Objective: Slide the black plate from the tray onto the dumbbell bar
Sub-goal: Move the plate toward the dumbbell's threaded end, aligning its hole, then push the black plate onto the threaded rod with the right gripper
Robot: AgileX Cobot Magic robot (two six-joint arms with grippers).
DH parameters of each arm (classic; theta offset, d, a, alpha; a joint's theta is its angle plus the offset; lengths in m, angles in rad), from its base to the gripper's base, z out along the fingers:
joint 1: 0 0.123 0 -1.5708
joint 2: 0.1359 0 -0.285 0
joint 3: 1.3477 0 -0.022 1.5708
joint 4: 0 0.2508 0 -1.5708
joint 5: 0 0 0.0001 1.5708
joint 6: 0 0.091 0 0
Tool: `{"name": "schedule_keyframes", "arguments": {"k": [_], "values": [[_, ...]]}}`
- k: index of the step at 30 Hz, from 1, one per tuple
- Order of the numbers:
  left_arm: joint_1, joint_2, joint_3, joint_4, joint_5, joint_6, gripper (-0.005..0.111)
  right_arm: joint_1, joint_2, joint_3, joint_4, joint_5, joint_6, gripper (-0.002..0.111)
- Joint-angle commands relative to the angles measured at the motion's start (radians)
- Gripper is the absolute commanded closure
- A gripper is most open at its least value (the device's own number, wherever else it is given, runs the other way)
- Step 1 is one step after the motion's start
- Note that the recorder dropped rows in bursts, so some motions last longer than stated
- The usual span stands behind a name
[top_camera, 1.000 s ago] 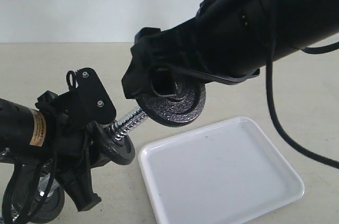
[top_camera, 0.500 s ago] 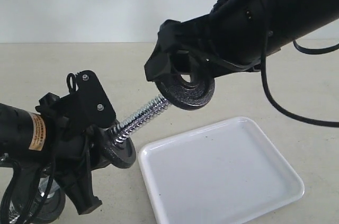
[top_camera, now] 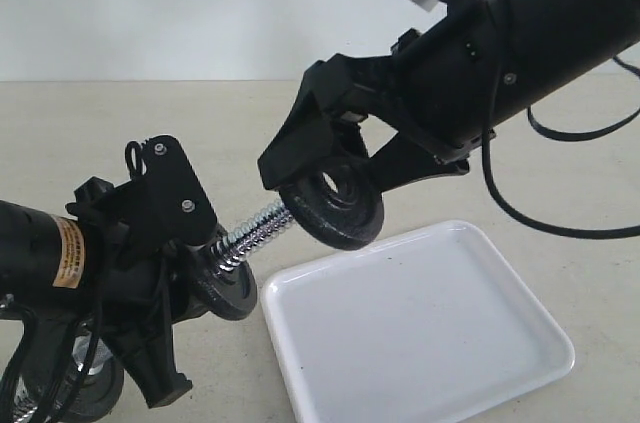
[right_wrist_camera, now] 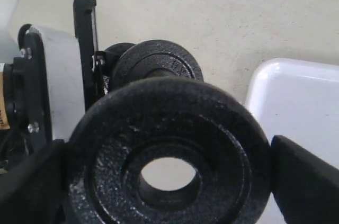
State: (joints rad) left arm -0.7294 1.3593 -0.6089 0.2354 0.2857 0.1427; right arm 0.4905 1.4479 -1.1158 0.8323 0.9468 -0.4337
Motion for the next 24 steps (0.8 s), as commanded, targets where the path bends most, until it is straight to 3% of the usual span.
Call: {"name": "schedule_keyframes", "arguments": {"k": [1,24], "values": [[-0.004,-0.047,-0.029,0.023,-0.521,-0.004,0.102,-0.004,0.048,-0.012,0.138,0.036,-0.087,0.108],[-0.004,-0.050,-0.002,0.027,-0.526,-0.014,0.102,-0.004,0.063,-0.014,0.147,-0.052,-0.179,0.108]]}}
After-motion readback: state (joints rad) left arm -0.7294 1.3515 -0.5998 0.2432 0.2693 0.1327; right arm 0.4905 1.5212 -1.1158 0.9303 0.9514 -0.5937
